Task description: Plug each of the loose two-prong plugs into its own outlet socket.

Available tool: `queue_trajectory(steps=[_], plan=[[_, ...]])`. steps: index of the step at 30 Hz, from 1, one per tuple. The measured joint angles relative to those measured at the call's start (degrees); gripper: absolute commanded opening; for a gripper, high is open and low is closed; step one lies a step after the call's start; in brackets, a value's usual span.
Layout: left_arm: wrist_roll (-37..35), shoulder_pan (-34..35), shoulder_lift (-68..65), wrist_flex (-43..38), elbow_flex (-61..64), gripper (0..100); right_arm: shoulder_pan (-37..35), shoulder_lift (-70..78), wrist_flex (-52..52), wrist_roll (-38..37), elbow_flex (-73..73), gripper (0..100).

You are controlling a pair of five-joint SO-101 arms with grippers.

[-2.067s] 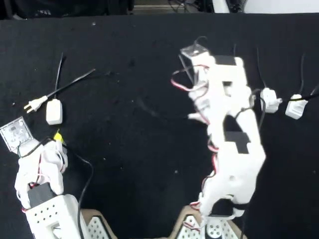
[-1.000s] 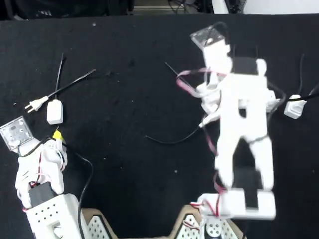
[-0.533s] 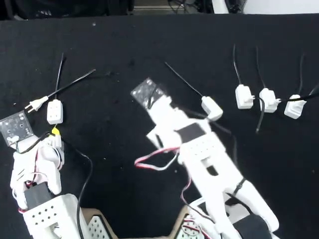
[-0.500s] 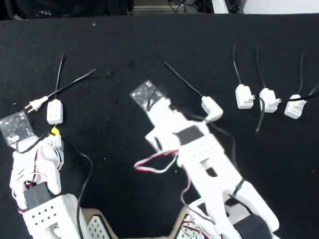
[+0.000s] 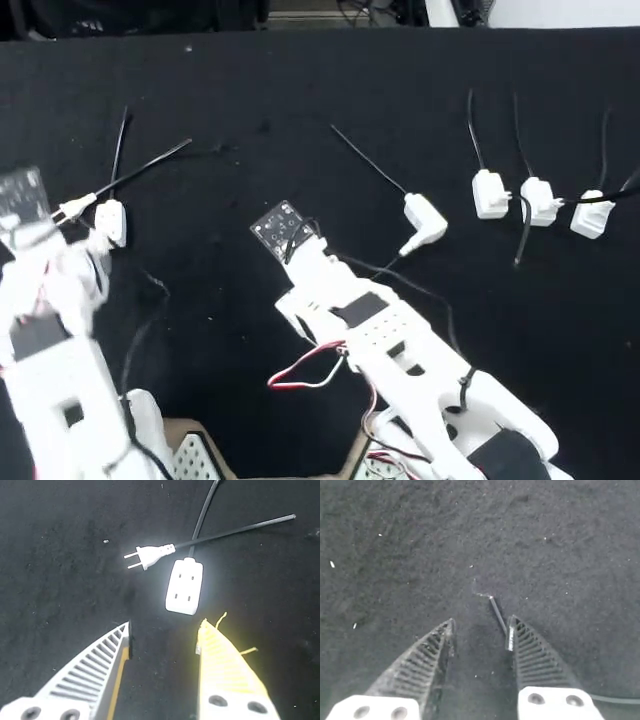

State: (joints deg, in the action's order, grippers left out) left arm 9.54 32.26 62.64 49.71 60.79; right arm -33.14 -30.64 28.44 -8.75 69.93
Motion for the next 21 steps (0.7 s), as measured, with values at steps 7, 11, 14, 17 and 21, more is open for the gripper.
queue_trajectory(steps=[7, 11, 14, 17, 21], plan=[[2.7, 0.1, -27.7, 0.0, -19.0, 22, 0.0, 0.0, -1.8, 0.0, 1.0, 15.5], [3.2, 0.1, -40.7, 0.0, -27.3, 22, 0.0, 0.0, -4.3, 0.0, 2.0, 15.5], [3.2, 0.1, -49.2, 0.2, -33.0, 23, 0.0, 0.0, -4.9, 0.0, 2.1, 15.5], [5.0, -0.8, -57.1, 3.9, -39.6, 23, 0.0, 0.0, -5.1, 0.0, 2.1, 15.5], [6.3, -3.3, -67.4, 10.8, -50.5, 23, 0.0, 0.0, -5.1, 0.0, 2.1, 15.5]])
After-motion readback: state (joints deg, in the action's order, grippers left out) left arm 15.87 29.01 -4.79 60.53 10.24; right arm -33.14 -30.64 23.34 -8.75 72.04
